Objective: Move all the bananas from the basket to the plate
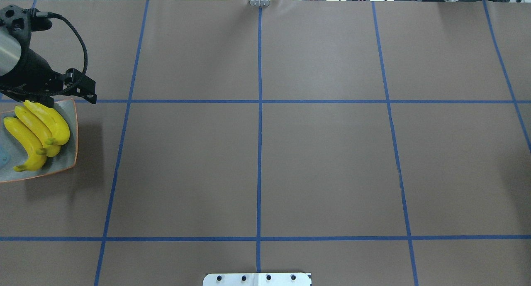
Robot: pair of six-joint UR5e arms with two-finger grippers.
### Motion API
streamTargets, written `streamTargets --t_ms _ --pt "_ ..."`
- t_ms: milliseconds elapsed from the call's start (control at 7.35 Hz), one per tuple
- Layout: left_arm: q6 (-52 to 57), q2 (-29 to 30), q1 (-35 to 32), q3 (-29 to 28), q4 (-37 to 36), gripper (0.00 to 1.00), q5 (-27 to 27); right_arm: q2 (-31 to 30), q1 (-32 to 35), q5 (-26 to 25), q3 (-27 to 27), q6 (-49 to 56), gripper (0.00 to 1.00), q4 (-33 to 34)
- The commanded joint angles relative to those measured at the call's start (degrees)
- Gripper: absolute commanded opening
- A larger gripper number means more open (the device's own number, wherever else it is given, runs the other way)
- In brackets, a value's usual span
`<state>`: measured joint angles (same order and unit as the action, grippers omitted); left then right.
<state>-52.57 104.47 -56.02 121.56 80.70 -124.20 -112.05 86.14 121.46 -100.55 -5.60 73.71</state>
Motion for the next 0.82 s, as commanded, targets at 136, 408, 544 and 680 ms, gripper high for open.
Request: streamTargets --t_ms 136,408,544,680 --pt "-1.74 0.47 0.21 -0.44 0.07 1.00 0.02 0.07 0.08 -0.34 5.52 7.79 1.00 -0.06" --pt "-1.92 0.65 0.30 -0.36 0.07 1.00 0.02 1.29 0.08 -0.52 7.37 7.54 0.98 -0.06" --pt "-1.92 0.56 0.30 -0.44 0.07 1.00 0.10 2.96 0.08 -0.52 9.30 7.45 0.97 -0.06" --pt "-1.92 0.65 0.30 -0.36 0.07 1.00 0.10 4.71 0.08 -0.52 11.75 7.36 0.97 -0.06"
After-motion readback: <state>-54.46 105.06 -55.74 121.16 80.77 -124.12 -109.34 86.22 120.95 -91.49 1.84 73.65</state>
